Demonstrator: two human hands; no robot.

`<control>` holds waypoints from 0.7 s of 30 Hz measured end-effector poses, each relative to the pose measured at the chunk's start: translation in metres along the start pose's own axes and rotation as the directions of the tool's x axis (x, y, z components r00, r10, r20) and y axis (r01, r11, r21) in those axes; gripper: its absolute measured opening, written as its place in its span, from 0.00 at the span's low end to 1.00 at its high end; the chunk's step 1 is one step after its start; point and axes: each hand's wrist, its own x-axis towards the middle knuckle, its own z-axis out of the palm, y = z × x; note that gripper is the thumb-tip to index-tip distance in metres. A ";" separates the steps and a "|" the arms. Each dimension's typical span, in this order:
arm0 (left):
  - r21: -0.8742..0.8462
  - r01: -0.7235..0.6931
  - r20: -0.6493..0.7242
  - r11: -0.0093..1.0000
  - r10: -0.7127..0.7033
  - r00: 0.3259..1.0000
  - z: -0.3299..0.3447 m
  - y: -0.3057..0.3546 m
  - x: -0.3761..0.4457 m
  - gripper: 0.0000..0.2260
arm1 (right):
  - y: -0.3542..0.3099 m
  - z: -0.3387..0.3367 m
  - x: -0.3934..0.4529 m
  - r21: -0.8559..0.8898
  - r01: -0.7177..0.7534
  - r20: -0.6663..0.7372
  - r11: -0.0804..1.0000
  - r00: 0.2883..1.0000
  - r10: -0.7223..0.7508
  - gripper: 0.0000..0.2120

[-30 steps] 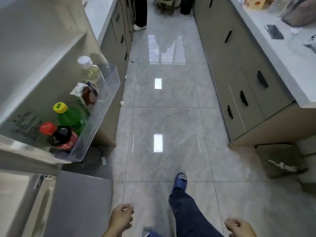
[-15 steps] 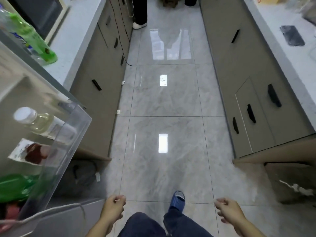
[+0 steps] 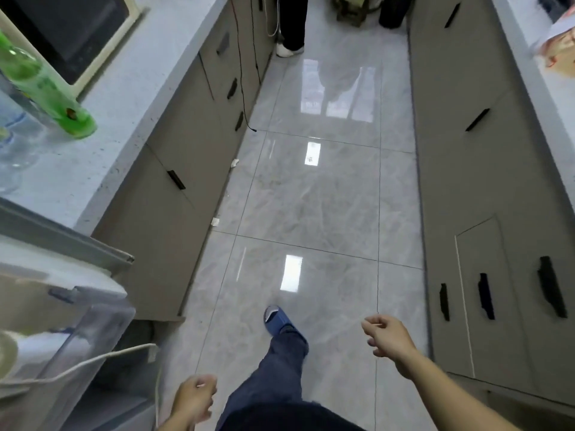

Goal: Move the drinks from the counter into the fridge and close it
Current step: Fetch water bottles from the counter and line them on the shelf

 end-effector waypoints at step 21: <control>-0.431 -0.034 -0.136 0.902 -0.028 0.990 0.012 0.303 0.038 0.06 | -0.302 -0.009 0.207 -0.461 0.077 0.197 0.884 0.980 0.017 0.07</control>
